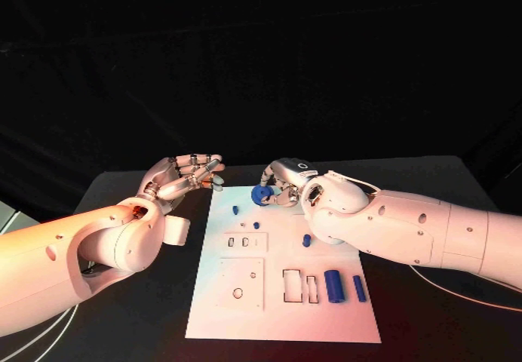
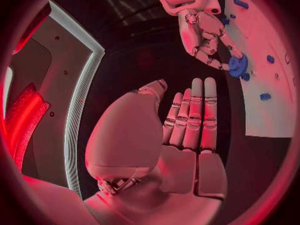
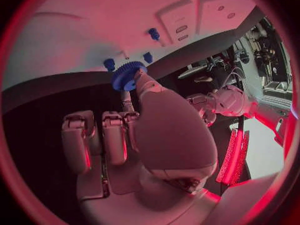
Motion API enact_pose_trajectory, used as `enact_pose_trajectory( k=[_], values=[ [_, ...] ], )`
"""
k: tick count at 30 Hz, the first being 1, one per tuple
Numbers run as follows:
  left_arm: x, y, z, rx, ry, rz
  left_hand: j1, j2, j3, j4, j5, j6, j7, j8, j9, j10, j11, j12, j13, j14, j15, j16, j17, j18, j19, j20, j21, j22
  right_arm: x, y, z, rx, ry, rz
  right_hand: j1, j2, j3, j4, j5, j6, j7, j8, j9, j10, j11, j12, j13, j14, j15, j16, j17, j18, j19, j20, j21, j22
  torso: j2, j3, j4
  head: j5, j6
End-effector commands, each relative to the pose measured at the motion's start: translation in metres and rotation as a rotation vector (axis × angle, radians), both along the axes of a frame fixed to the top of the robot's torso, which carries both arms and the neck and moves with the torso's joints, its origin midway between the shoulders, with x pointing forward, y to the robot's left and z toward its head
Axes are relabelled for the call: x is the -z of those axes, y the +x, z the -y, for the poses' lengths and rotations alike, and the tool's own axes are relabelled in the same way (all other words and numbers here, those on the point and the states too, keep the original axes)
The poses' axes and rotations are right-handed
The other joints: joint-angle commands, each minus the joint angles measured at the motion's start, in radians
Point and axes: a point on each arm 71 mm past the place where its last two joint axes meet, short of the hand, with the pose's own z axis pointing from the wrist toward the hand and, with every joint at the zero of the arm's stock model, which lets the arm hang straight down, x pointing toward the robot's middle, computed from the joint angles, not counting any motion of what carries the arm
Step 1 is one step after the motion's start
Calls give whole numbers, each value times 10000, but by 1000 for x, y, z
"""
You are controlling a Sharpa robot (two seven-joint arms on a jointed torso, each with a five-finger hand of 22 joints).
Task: Assemble the parts on the task board
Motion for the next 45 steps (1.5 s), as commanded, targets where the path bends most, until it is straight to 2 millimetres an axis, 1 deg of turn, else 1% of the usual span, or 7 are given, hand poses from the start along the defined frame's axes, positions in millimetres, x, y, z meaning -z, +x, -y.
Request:
enact_pose_trajectory(
  k=[1, 8, 20, 27, 33, 40, 45],
  values=[
    [-1, 0, 2, 168, -105, 46, 44, 40, 51, 3, -25, 16, 133, -32, -11, -43, -5, -39, -16, -73, 13, 65, 8, 106, -37, 1, 35, 9, 5, 1, -3, -7, -362, -26, -71, -54, 72, 3, 24, 156, -133, 84, 10, 601, -70, 27, 2093, 945, -64, 37, 2277, -68, 1046, -99, 43, 2631, 9, 12, -4, 41, -20],
    [-1, 0, 3, 185, -105, 29, 50, 32, 68, -8, -25, 14, 136, -35, -13, -48, -2, -39, -16, -82, 16, 66, 17, 106, -54, 4, 57, 24, 17, 2, -10, 122, -504, -395, -102, -111, 103, -1, 21, 135, -121, 70, -3, 599, -61, 24, 2093, 946, -57, 38, 2278, -68, 1046, -97, 43, 2631, 16, 17, 22, 59, -77],
    [-1, 1, 5, 228, -112, 11, 50, 32, 68, -8, -25, 14, 136, -35, -13, -48, -2, -39, -16, -82, 16, 66, 17, 106, -54, 4, 57, 24, 26, 5, -16, 182, -605, -543, -149, -150, 139, 9, 21, 101, -104, 49, -19, 585, -46, 6, 2077, 944, -47, 34, 2270, -68, 1046, -92, 43, 2631, 12, 25, -6, 79, -85],
    [0, 1, 6, 271, -118, -15, 43, 24, 78, -10, -28, 12, 143, -39, -14, -54, 3, -39, -16, -100, 23, 63, 24, 104, -75, 8, 75, 37, 29, 9, -15, 304, -679, -537, -165, -182, 164, 4, 21, 80, -95, 36, -29, 566, -38, -16, 2057, 940, -39, 28, 2254, -68, 1046, -88, 43, 2631, 11, 5, 7, 79, -83],
    [0, 1, 6, 335, -170, -132, 43, 24, 78, -10, -28, 12, 143, -39, -14, -54, 3, -39, -16, -100, 23, 63, 24, 104, -75, 8, 75, 37, 31, 12, -15, 363, -646, -476, -295, -327, 324, 5, 20, -153, 8, -105, -115, 455, 46, -147, 1944, 934, 30, 17, 2229, -68, 1046, -38, 43, 2631, 10, 8, -5, 88, -65],
    [0, 1, 7, 397, -171, -166, 25, 11, 95, -10, -33, -6, 152, -52, -20, -80, 15, -46, -20, -129, 35, 59, 36, 101, -115, 17, 104, 58, 34, 13, -15, 294, -684, -640, -541, -626, 444, 8, 13, -711, 229, -457, -293, 201, 249, -431, 1700, 919, 206, -6, 2172, -68, 1046, 117, 43, 2631, 8, 5, 1, 97, -69],
    [0, 1, 6, 386, -158, -173, 23, 9, 97, -10, -33, -9, 153, -55, -22, -85, 16, -48, -21, -134, 37, 59, 38, 101, -121, 18, 108, 61, 34, 13, -14, 242, -600, -688, -880, -838, 218, 113, 4, -900, 299, -601, -362, 112, 324, -525, 1624, 913, 280, -14, 2151, -68, 1046, 202, 43, 2631, 6, 6, -15, 125, -75]
  ],
)
